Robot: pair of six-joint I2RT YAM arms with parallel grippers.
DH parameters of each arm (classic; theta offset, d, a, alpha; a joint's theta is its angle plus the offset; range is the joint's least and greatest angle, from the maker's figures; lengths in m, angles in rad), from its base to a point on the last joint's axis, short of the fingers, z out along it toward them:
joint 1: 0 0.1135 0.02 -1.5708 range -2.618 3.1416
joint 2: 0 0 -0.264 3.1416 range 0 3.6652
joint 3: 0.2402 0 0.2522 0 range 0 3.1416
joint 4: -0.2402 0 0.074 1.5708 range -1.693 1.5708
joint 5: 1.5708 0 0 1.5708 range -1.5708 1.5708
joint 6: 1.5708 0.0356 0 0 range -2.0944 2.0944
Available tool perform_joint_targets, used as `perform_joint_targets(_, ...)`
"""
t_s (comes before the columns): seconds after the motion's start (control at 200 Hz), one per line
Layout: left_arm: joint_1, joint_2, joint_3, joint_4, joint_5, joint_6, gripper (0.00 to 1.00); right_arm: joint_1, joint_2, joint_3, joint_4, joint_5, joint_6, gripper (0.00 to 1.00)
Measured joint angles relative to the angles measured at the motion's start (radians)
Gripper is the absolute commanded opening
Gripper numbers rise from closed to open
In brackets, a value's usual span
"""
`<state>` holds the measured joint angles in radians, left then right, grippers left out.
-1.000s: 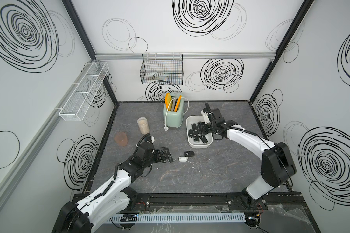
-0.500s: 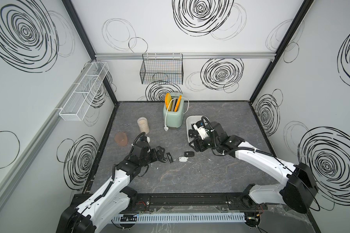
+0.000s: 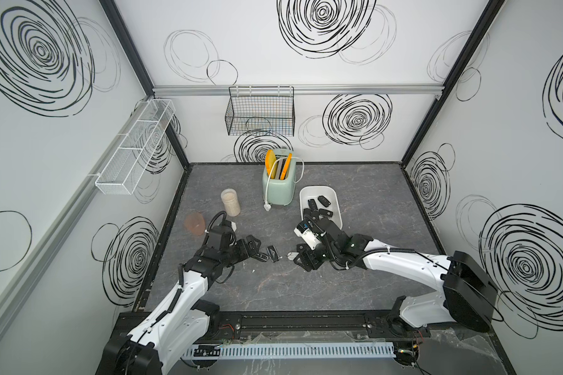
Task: Place the car key into the storage box
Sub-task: Pick up the car key from the center of the board.
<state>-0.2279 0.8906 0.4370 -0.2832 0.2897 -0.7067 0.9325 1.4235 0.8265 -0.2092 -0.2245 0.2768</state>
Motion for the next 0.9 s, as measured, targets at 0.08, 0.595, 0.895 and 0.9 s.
perform_joint_targets(0.08,0.003,0.003,0.005,-0.007,0.006,0.003,0.98,0.009,0.039,0.0,0.006,0.001,0.0,0.7)
perform_joint_targets(0.595,0.018,0.018,0.015,-0.007,0.027,0.008,0.98,0.019,0.199,0.024,-0.029,0.057,-0.037,0.73)
perform_joint_targets(0.895,0.031,0.019,0.015,-0.007,0.031,0.013,0.98,0.02,0.285,0.093,-0.047,0.103,-0.085,0.74)
perform_joint_targets(0.9,0.031,0.019,0.015,-0.007,0.031,0.013,0.98,0.02,0.285,0.094,-0.047,0.103,-0.085,0.74)
